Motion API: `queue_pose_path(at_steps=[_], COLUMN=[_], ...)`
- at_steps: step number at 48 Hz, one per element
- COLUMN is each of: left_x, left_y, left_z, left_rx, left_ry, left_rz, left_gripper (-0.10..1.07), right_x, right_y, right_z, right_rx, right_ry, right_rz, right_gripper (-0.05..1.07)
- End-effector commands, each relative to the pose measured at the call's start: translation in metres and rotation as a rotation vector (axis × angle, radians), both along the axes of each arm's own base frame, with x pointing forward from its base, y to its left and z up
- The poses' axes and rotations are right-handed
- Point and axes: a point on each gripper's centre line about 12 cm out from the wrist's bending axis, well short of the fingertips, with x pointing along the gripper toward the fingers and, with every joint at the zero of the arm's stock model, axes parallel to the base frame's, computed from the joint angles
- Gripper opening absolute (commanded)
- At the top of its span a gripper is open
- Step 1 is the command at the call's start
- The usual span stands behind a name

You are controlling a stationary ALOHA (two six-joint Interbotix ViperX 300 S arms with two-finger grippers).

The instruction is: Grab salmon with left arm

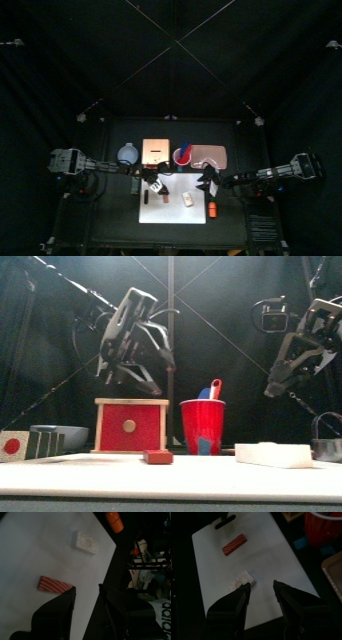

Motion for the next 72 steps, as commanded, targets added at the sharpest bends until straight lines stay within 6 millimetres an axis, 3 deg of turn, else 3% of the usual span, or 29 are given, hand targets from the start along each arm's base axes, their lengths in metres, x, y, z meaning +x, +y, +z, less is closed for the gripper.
queue_pose_path(at_steps=[1, 9, 16, 28, 34, 51, 63, 72], left_x=[-0.005, -0.025, -0.032, -0.009, -0.006, -0.004, -0.005, -0.006], left_y=[0.019, 0.034, 0.051, 0.004, -0.007, -0.014, -0.021, -0.022], left_z=[0.019, 0.02, 0.014, 0.015, 0.009, 0.0, 0.001, -0.001], left_rx=[0.009, 0.074, 0.188, 0.11, 0.076, 0.143, 0.156, 0.16], left_ry=[0.018, 0.277, 0.472, 0.359, 0.34, 0.343, 0.343, 0.347], left_rz=[-0.035, -0.102, 0.046, 0.166, 0.249, 0.45, 0.484, 0.478], left_gripper=[0.8, 0.8, 0.8, 0.8, 0.8, 0.8, 0.8, 0.8], right_x=[0.001, 0.003, 0.008, 0.009, 0.006, 0.012, 0.037, 0.042], right_y=[0.004, 0.009, 0.012, 0.012, 0.016, 0.029, 0.039, 0.043], right_z=[0.0, -0.009, -0.014, -0.021, -0.024, -0.046, -0.051, -0.062], right_rx=[0.024, 0.063, 0.068, 0.083, 0.109, 0.091, 0.036, 0.027], right_ry=[0.003, 0.043, 0.071, 0.097, 0.111, 0.204, 0.217, 0.253], right_rz=[0.0, -0.017, -0.017, -0.033, -0.036, -0.006, 0.051, 0.059], right_gripper=[0.79, 0.79, 0.79, 0.79, 0.79, 0.79, 0.79, 0.79])
